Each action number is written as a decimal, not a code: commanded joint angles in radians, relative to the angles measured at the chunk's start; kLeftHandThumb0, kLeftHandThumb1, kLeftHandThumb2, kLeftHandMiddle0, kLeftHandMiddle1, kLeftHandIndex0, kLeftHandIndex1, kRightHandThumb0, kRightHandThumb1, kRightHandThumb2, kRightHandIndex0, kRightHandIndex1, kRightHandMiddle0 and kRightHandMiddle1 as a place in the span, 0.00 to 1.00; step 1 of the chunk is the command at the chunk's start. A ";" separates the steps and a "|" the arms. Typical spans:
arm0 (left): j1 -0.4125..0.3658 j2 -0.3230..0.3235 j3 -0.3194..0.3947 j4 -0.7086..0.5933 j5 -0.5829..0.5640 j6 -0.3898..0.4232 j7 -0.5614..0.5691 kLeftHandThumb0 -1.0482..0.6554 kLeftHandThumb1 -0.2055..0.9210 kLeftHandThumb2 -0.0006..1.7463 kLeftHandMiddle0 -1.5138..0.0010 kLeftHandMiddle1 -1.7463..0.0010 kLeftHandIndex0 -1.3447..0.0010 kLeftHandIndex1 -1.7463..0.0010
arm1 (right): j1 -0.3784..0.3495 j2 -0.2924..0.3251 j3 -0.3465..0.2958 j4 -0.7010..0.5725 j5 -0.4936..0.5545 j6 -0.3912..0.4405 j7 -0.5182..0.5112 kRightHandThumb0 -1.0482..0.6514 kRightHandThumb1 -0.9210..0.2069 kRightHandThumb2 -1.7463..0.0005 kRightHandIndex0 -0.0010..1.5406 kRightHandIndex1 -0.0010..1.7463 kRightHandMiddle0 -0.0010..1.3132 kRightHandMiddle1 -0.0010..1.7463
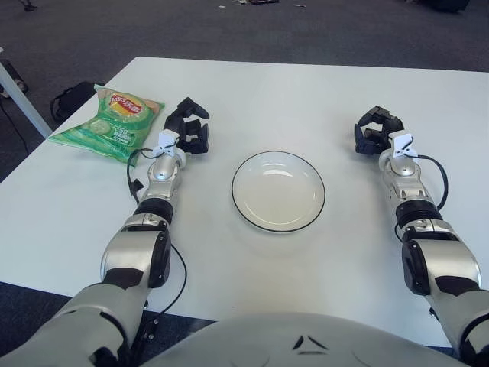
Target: Put the snack into the plate.
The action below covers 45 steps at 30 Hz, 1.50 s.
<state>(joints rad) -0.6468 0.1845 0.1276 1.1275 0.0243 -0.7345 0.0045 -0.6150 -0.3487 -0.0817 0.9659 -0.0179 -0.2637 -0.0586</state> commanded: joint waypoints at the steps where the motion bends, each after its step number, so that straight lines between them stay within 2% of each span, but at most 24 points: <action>1: 0.106 -0.015 -0.009 0.057 0.035 -0.037 0.071 0.35 0.55 0.68 0.26 0.00 0.60 0.00 | 0.077 0.035 0.025 0.053 -0.023 0.080 0.027 0.34 0.53 0.26 0.72 1.00 0.46 1.00; 4: 0.106 -0.006 -0.015 0.056 0.060 -0.051 0.138 0.36 0.57 0.67 0.25 0.00 0.61 0.00 | 0.078 0.034 0.025 0.049 -0.023 0.083 0.027 0.34 0.53 0.26 0.72 1.00 0.46 1.00; 7: 0.109 0.024 -0.057 0.048 0.166 -0.066 0.328 0.36 0.58 0.66 0.22 0.00 0.62 0.00 | 0.081 0.036 0.025 0.044 -0.022 0.082 0.026 0.34 0.53 0.26 0.72 1.00 0.46 1.00; 10: 0.109 0.038 -0.084 0.047 0.219 -0.069 0.421 0.36 0.58 0.66 0.20 0.00 0.62 0.00 | 0.083 0.038 0.024 0.039 -0.021 0.083 0.026 0.34 0.53 0.26 0.73 1.00 0.46 1.00; 12: 0.109 0.059 -0.115 0.040 0.284 -0.065 0.528 0.36 0.58 0.66 0.19 0.00 0.62 0.00 | 0.087 0.040 0.023 0.031 -0.020 0.084 0.027 0.34 0.53 0.26 0.73 1.00 0.46 1.00; 14: 0.105 0.093 -0.173 0.014 0.405 -0.035 0.716 0.36 0.59 0.65 0.18 0.00 0.63 0.00 | 0.089 0.040 0.024 0.030 -0.021 0.082 0.027 0.34 0.53 0.26 0.73 1.00 0.46 1.00; 16: 0.101 0.116 -0.216 -0.003 0.488 -0.009 0.840 0.36 0.59 0.66 0.17 0.00 0.63 0.00 | 0.090 0.040 0.025 0.029 -0.023 0.084 0.025 0.34 0.53 0.26 0.73 1.00 0.46 1.00; 20: 0.094 0.144 -0.272 -0.012 0.583 0.040 0.976 0.36 0.57 0.66 0.15 0.00 0.62 0.00 | 0.093 0.041 0.028 0.020 -0.026 0.089 0.022 0.34 0.53 0.26 0.73 1.00 0.46 1.00; 22: 0.089 0.162 -0.309 -0.017 0.639 0.102 1.041 0.36 0.57 0.67 0.15 0.00 0.61 0.00 | 0.095 0.042 0.029 0.017 -0.027 0.089 0.021 0.34 0.53 0.26 0.73 1.00 0.46 1.00; 30: 0.074 0.211 -0.408 -0.015 0.763 0.311 1.192 0.35 0.54 0.69 0.19 0.00 0.59 0.00 | 0.096 0.043 0.031 0.011 -0.027 0.097 0.024 0.34 0.52 0.26 0.73 1.00 0.45 1.00; 36: 0.046 0.238 -0.448 0.011 0.800 0.483 1.249 0.35 0.55 0.68 0.27 0.00 0.60 0.00 | 0.099 0.042 0.035 0.004 -0.027 0.100 0.023 0.34 0.51 0.27 0.73 1.00 0.45 1.00; 38: 0.023 0.245 -0.458 0.047 0.806 0.544 1.264 0.35 0.55 0.68 0.34 0.00 0.60 0.00 | 0.100 0.042 0.035 0.003 -0.027 0.101 0.022 0.34 0.51 0.27 0.74 1.00 0.45 1.00; 41: -0.002 0.254 -0.472 0.095 0.805 0.593 1.269 0.52 0.37 0.80 0.44 0.00 0.57 0.05 | 0.101 0.041 0.036 0.001 -0.028 0.101 0.021 0.34 0.51 0.27 0.74 1.00 0.45 1.00; 43: -0.008 0.256 -0.482 0.110 0.804 0.623 1.269 0.57 0.39 0.80 0.54 0.01 0.58 0.03 | 0.101 0.040 0.037 0.000 -0.030 0.102 0.019 0.34 0.51 0.27 0.74 1.00 0.45 1.00; 45: -0.010 0.253 -0.491 0.117 0.803 0.651 1.270 0.59 0.41 0.79 0.59 0.03 0.58 0.01 | 0.101 0.039 0.039 -0.001 -0.032 0.104 0.019 0.34 0.51 0.27 0.74 1.00 0.45 1.00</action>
<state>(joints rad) -0.7005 0.4489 -0.3431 1.1988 0.8277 -0.1210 1.2646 -0.5991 -0.3328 -0.0667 0.9148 -0.0197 -0.2450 -0.0582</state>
